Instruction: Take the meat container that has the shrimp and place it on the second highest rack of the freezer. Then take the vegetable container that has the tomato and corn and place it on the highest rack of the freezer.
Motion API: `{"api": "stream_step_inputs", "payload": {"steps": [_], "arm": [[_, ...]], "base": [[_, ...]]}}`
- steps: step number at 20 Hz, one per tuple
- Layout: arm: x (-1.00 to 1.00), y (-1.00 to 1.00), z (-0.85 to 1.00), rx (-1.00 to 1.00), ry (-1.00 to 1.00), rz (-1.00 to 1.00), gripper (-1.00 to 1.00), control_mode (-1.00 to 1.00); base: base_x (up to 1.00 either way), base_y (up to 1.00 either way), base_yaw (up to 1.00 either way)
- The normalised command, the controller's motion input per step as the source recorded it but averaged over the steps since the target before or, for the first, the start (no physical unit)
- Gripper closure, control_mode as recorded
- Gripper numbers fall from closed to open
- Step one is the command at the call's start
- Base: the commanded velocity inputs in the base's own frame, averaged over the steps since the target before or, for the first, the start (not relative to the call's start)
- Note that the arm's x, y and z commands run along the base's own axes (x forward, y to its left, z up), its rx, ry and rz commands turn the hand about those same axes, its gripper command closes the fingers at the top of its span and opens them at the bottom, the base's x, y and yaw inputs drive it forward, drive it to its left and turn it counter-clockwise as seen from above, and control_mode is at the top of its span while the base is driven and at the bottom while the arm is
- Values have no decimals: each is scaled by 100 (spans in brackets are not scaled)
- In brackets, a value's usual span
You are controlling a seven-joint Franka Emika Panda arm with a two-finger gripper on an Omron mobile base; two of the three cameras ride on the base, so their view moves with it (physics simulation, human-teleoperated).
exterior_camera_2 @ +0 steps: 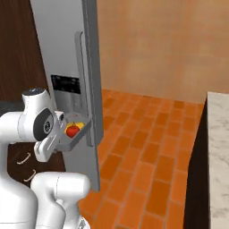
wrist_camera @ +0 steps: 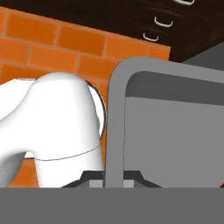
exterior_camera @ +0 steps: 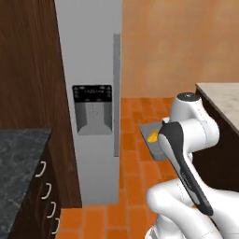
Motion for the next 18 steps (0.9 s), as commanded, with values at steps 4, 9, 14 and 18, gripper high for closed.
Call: {"api": "stream_step_inputs", "payload": {"steps": [4,9,14,18], "arm": [[0,0,0,0,0,0,100,100],[0,0,0,0,0,0,100,100],[0,0,0,0,0,0,100,100],[0,0,0,0,0,0,100,100]], "base": [[23,-51,-58],[67,-31,-38],[100,-8,-3],[100,-8,7]]}}
